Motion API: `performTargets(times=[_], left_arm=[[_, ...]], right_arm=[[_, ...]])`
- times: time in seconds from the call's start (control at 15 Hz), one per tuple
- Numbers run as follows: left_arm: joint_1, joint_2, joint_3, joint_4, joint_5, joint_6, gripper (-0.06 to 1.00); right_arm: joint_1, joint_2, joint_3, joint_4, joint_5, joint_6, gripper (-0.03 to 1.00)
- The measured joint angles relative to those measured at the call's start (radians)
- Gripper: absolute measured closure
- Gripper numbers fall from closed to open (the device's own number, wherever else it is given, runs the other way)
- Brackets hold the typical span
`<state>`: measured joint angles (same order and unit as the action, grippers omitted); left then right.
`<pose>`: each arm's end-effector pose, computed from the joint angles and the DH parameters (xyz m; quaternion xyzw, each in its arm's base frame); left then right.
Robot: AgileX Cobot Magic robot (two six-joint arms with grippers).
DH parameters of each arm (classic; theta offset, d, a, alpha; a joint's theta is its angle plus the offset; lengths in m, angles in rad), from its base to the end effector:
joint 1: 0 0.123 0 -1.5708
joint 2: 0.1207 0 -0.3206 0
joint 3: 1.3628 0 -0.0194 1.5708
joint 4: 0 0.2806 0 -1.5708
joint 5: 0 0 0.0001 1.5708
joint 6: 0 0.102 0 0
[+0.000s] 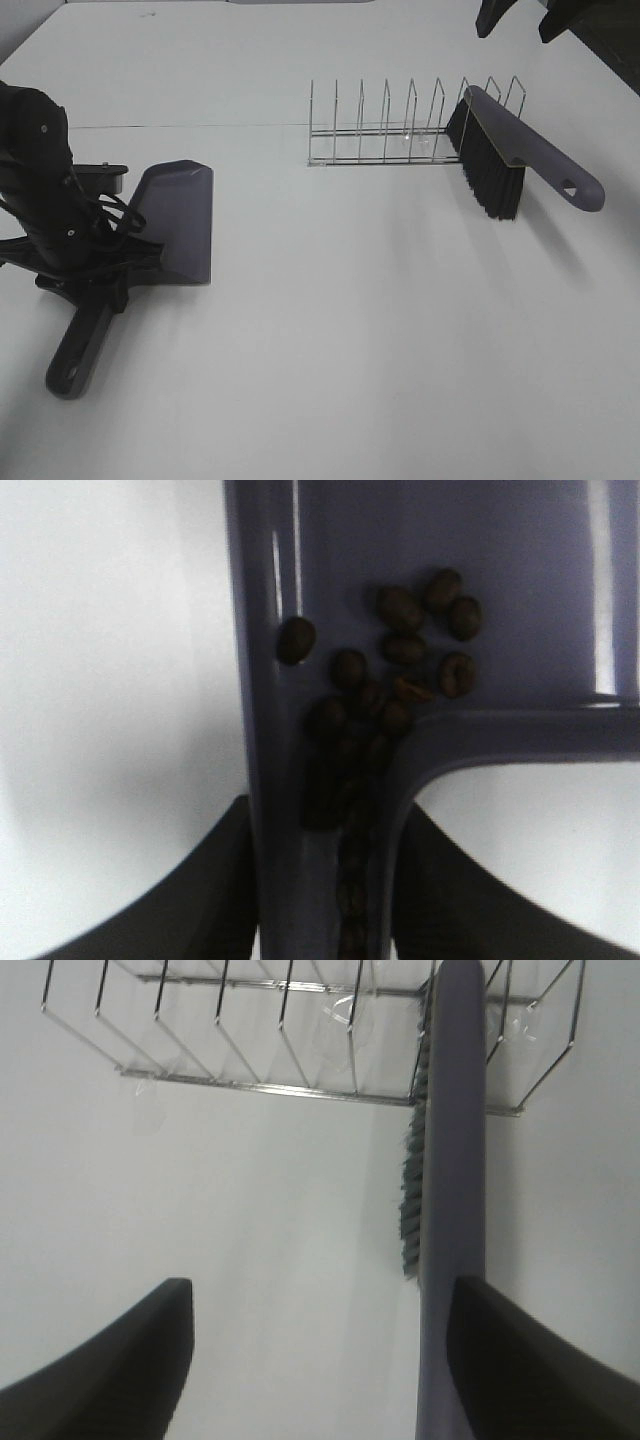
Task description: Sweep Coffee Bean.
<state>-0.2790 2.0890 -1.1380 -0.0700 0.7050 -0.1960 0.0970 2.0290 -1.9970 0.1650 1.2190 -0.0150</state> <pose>0.3722 -0.1114 0.0777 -0.0149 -0.9996 0.0223 0.0043 0.4909 0.0636 0.3338 -0.0425 0.9752 0.0897 0.1979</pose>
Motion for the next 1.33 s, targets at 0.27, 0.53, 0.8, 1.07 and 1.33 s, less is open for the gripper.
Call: performTargets(times=[0.27,0.53,0.8,1.07,1.33], left_arm=[[0.005,0.000,0.000,-0.020,-0.090,0.001,0.53],[0.004,0.000,0.000,-0.021,-0.134,0.004,0.20],[0.004,0.001,0.000,-0.017,-0.133,0.011,0.18],[0.004,0.001,-0.001,0.021,-0.038,0.027,0.18],[0.005,0.001,-0.006,-0.005,0.223,0.026,0.17]], right_arm=[[0.017,-0.266,0.392,0.016,-0.006,-0.060,0.29],[0.017,-0.625,0.870,0.015,-0.180,-0.068,0.29],[0.017,-1.168,1.393,-0.031,-0.266,-0.075,0.29],[0.017,-1.604,1.528,-0.028,-0.272,-0.075,0.29],[0.017,-1.875,1.528,-0.028,-0.273,-0.075,0.29]])
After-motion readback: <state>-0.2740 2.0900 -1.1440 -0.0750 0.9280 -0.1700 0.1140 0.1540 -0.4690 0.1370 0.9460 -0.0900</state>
